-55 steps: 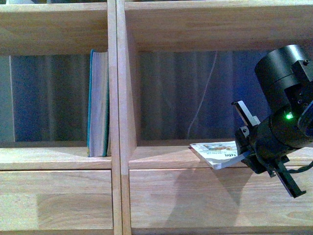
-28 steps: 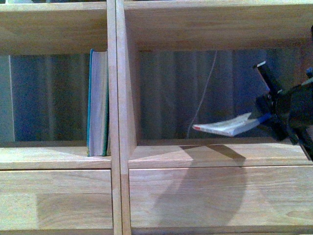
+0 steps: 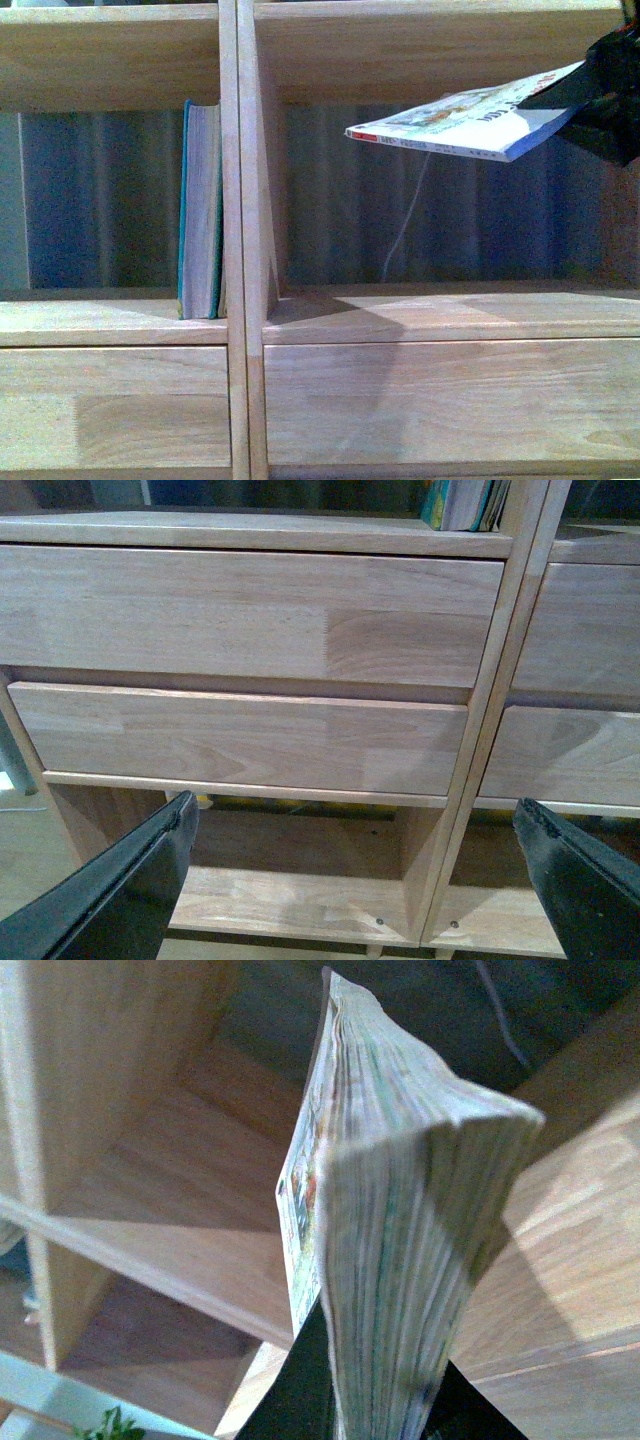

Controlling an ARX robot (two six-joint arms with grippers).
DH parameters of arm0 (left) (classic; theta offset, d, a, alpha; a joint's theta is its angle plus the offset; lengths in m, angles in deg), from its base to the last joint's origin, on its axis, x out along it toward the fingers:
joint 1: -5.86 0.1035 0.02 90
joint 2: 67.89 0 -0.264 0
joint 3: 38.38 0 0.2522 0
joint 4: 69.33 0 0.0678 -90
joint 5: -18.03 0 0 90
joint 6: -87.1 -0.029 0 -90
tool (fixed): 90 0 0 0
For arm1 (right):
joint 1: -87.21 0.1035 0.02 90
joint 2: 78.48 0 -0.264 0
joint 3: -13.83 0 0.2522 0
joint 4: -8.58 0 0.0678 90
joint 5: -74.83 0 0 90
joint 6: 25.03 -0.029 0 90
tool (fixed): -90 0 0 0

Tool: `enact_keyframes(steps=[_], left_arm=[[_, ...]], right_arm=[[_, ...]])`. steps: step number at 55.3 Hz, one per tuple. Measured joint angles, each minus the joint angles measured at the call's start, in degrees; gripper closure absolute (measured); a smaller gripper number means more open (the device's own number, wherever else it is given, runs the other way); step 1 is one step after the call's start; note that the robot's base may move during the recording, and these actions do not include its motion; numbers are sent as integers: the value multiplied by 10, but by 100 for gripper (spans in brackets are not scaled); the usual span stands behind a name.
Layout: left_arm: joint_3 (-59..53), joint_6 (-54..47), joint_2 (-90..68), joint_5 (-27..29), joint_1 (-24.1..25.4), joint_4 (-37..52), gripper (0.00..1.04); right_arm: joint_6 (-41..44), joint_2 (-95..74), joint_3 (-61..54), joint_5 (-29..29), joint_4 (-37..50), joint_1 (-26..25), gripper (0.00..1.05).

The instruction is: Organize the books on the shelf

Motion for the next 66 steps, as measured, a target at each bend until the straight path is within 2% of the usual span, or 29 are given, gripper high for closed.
enact_keyframes(steps=[10,23,46,50,55,64,66], left_arm=[[0,0,0,0,0,0,7],[0,0,0,0,0,0,7],[0,0,0,0,0,0,7],[0,56,0,45,-9,12,7],[0,136,-4,58,-9,23,7],[26,196,-40,12,12,38,7],[45,204,-54,-12,29,43,7]], right_arm=[[1,50,-41,-53,20,-19,97],[-1,118,-85,-89,33,-26,97],[-2,150,-120,-89,39,-7,97],[0,150,-121,-88,39,-5,97],[2,150,-121,-86,39,-5,97],[7,148,-121,-85,34,-7,97],[7,147,-121,-84,33,-8,97]])
